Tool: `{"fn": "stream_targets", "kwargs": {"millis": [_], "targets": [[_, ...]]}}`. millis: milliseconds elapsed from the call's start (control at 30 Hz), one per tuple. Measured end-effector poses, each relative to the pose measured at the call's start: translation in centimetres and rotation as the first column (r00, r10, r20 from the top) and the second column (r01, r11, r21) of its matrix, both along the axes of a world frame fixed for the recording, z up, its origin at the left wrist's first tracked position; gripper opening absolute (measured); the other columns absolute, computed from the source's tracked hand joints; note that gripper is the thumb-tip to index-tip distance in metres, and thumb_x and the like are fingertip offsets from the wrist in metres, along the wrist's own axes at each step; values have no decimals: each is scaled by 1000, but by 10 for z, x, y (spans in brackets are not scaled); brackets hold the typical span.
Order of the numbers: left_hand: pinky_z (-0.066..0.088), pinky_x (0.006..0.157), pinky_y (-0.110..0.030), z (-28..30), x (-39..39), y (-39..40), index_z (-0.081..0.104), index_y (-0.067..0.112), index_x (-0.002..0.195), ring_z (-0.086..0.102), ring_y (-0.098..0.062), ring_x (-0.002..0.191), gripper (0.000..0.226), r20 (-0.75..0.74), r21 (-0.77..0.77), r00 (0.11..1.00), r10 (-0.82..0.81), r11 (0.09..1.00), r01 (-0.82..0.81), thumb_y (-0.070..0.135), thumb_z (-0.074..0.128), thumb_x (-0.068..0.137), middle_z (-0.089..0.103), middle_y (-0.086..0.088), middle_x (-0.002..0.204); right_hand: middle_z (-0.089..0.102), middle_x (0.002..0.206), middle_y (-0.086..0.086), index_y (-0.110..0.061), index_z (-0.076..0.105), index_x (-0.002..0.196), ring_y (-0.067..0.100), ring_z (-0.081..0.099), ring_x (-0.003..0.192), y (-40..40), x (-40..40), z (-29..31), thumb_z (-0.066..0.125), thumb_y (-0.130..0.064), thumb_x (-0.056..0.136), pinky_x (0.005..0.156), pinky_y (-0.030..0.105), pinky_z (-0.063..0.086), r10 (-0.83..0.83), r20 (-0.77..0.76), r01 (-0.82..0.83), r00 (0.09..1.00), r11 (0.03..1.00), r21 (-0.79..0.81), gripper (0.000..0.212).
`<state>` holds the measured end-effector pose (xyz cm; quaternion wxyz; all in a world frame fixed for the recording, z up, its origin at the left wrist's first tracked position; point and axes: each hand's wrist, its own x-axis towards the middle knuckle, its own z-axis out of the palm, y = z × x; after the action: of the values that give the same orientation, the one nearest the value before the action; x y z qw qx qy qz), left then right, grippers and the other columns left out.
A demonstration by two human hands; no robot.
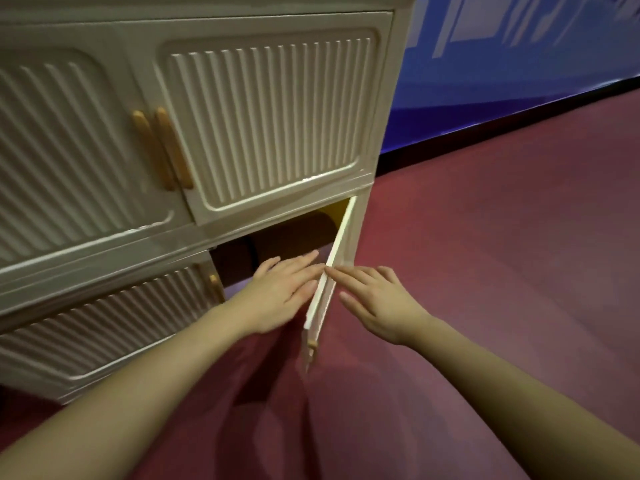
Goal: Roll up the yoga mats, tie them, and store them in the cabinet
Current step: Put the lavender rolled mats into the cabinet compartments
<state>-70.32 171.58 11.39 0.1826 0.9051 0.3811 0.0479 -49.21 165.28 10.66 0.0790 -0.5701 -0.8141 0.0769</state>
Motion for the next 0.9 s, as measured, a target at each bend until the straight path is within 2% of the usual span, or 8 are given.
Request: {"fn": "stream_targets", "kwargs": {"millis": [267,400,500,567,633,700,800,900], "targets": [[3,115,-31,-15,-72,-12,7,24,152,6,-10,146,82,-130,163,964,232,964,-210,61,-3,81,0,7,159,28,155,-9,-31,9,153,13,24,141,54,-61,-8,10,-58,89,110,38,10,22,36,-22,999,1000,-8,69],[28,110,-45,-23,-96,-12,55,9,133,42,-24,134,64,-242,404,901,361,881,-245,50,48,84,39,-6,149,20,158,-8,-32,16,152,14,17,145,73,-85,-10,34,-45,100,112,42,6,45,64,-46,997,999,17,56],[17,109,-49,-25,-108,-3,62,8,125,47,-28,130,70,-348,490,839,418,844,-217,46,76,69,52,-8,139,10,161,-7,-34,20,151,15,9,147,84,-100,-12,36,-41,101,114,45,4,58,133,-61,989,998,16,52],[2,112,-49,-21,-111,-3,54,14,135,39,-26,136,72,-394,501,799,453,835,-226,53,66,76,45,-4,145,9,161,-8,-35,18,151,14,7,147,90,-107,-11,31,-43,102,114,46,3,34,138,-36,990,999,16,51],[-17,109,-50,-24,-111,-1,27,23,149,10,-23,147,71,-436,506,772,463,835,-215,59,42,90,17,0,158,8,161,-8,-36,13,152,14,6,148,89,-112,-12,27,-44,103,114,48,1,7,119,-5,993,1000,-16,52],[-22,107,-51,-26,-103,-1,5,26,152,-14,-24,146,70,-444,482,764,469,843,-237,61,26,95,-6,2,160,4,161,-8,-37,9,152,14,6,148,82,-114,-15,28,-44,103,114,48,1,3,98,3,995,998,-55,53],[-13,113,-49,-24,-94,-3,8,26,152,-14,-25,146,66,-386,474,783,487,833,-284,56,27,96,-3,2,160,9,161,-7,-34,15,152,15,15,146,72,-116,-15,32,-43,102,114,48,6,19,95,-18,995,1000,-9,54],[-6,116,-44,-14,-94,-9,20,27,151,-1,-22,147,59,-247,431,808,535,807,-403,50,32,98,9,1,160,35,151,-1,-28,29,148,21,38,134,65,-112,-5,36,-40,101,107,42,18,18,121,-25,993,998,55,49]]}}
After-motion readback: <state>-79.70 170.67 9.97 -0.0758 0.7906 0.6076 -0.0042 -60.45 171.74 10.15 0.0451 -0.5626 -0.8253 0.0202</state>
